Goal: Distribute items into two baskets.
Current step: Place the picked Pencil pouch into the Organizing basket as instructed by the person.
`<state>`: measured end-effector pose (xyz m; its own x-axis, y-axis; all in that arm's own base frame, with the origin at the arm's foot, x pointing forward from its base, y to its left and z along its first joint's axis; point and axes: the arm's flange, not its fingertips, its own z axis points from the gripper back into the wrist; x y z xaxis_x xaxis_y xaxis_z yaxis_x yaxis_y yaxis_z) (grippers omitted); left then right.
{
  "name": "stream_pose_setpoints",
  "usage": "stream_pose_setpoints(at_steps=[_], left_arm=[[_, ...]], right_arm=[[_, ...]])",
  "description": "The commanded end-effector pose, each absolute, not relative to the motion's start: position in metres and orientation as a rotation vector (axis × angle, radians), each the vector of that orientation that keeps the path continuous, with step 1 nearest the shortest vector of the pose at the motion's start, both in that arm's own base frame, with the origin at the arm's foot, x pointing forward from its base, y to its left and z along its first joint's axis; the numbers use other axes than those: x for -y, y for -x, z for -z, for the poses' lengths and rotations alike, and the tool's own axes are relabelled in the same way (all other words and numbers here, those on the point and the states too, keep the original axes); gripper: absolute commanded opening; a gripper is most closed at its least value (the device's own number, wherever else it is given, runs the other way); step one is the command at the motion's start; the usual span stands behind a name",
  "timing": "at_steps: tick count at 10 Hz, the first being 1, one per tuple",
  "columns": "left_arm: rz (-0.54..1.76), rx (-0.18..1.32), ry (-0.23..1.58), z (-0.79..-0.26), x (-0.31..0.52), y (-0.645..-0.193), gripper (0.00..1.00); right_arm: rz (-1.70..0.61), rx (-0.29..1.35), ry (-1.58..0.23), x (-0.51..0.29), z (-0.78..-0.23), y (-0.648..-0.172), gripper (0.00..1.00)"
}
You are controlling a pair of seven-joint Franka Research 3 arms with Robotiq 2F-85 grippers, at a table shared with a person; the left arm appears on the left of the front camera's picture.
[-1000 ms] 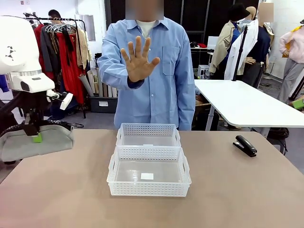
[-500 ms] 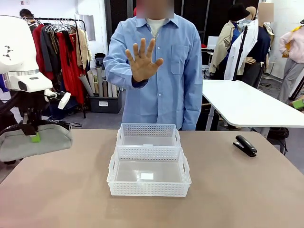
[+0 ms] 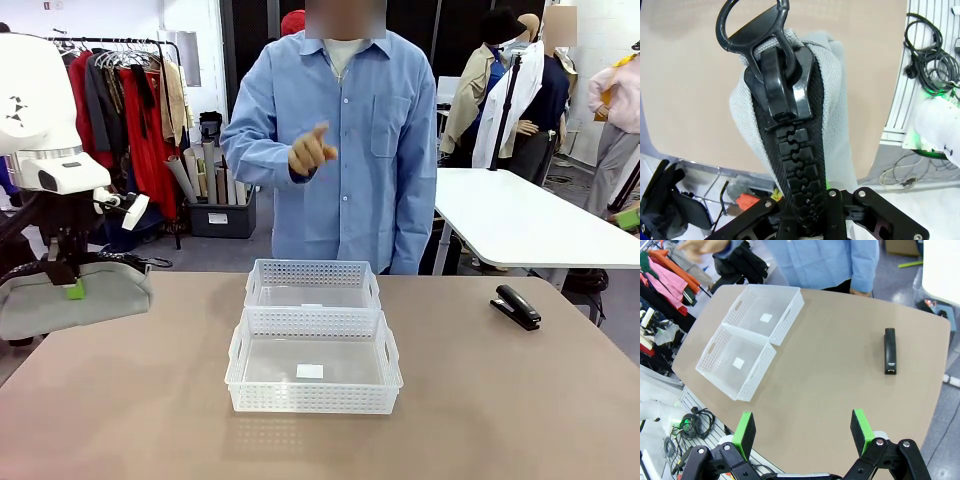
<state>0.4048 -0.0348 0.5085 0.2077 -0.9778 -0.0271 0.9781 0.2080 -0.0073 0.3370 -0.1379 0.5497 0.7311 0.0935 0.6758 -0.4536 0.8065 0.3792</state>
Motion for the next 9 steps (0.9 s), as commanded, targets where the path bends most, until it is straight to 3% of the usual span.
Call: stream_pose_setpoints(at_steps=[1,9], left_arm=[[1.368,-0.022,-0.015,-0.5104,0.0312,-0.4029,0.00],[1.368,-0.022,-0.015,-0.5104,0.0312,-0.4029,0.00]], right_arm=[[-0.328,0.709,-0.578,0.1382,-0.5509,-0.3381,1.00],[-0.328,0.709,-0.578,0.1382,-0.5509,-0.3381,1.00]])
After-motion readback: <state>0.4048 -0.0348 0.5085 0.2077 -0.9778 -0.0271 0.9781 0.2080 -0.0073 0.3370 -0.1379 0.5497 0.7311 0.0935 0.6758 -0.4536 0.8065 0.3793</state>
